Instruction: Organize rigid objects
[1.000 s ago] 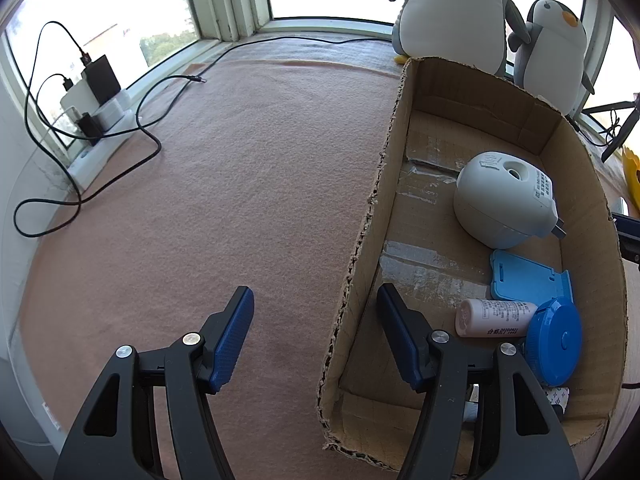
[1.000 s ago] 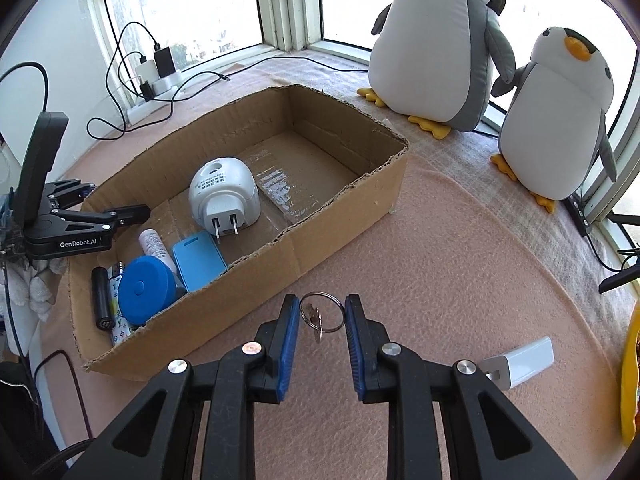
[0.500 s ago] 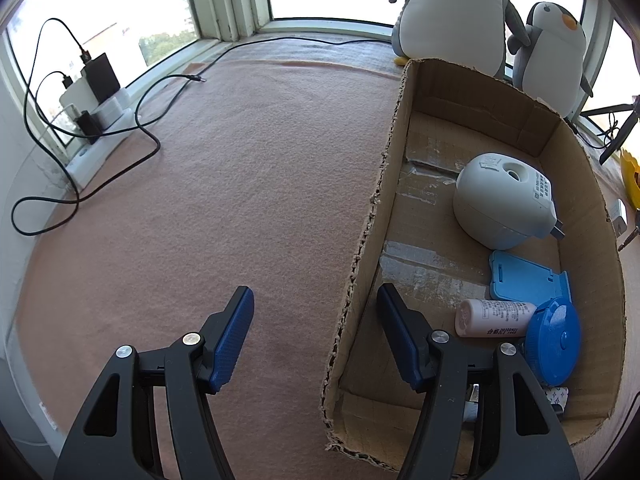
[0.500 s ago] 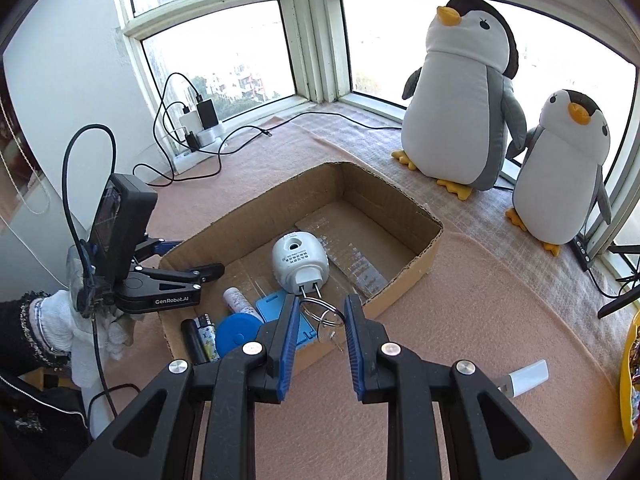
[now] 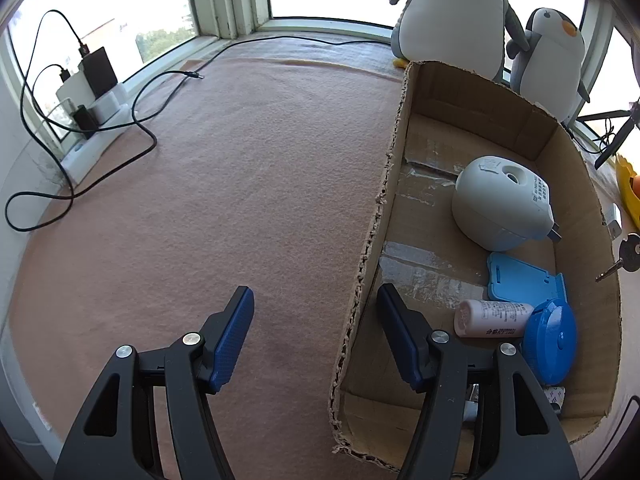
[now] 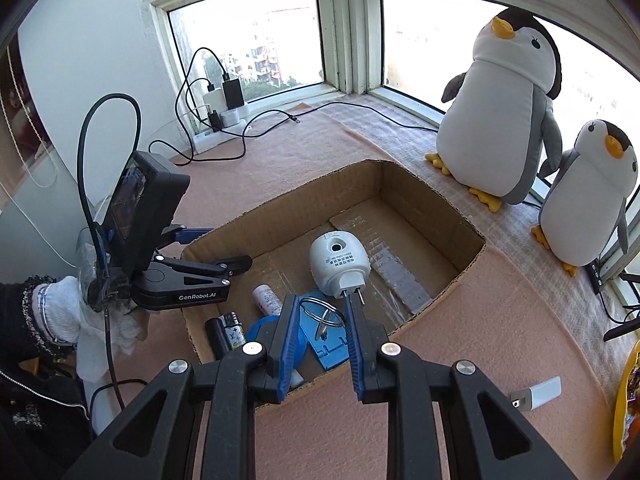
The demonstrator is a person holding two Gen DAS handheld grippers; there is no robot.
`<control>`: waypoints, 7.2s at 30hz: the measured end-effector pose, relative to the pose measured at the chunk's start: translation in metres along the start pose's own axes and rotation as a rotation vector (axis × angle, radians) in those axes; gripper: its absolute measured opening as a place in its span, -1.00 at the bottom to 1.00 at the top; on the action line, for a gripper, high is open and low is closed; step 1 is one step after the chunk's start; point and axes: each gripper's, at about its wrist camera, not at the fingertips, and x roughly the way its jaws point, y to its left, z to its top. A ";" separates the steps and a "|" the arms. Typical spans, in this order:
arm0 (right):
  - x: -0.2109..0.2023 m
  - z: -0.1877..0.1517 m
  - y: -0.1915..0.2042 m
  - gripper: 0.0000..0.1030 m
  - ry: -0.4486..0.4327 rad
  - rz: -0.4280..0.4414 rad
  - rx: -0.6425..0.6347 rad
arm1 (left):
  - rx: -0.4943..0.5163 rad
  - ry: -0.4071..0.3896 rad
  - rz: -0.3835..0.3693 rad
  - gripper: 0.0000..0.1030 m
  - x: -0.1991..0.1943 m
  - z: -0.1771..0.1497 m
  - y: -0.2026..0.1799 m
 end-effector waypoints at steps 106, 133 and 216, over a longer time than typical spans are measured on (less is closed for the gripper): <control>0.016 -0.084 -0.185 -0.60 0.208 -0.288 0.827 | 0.006 -0.006 0.005 0.25 -0.001 -0.001 0.000; 0.007 0.016 -0.012 -0.60 0.112 -0.082 -0.017 | 0.005 -0.007 0.008 0.25 -0.001 -0.001 0.000; -0.072 -0.035 0.002 0.22 0.016 -0.374 0.357 | 0.146 -0.132 0.023 0.39 -0.083 -0.004 -0.024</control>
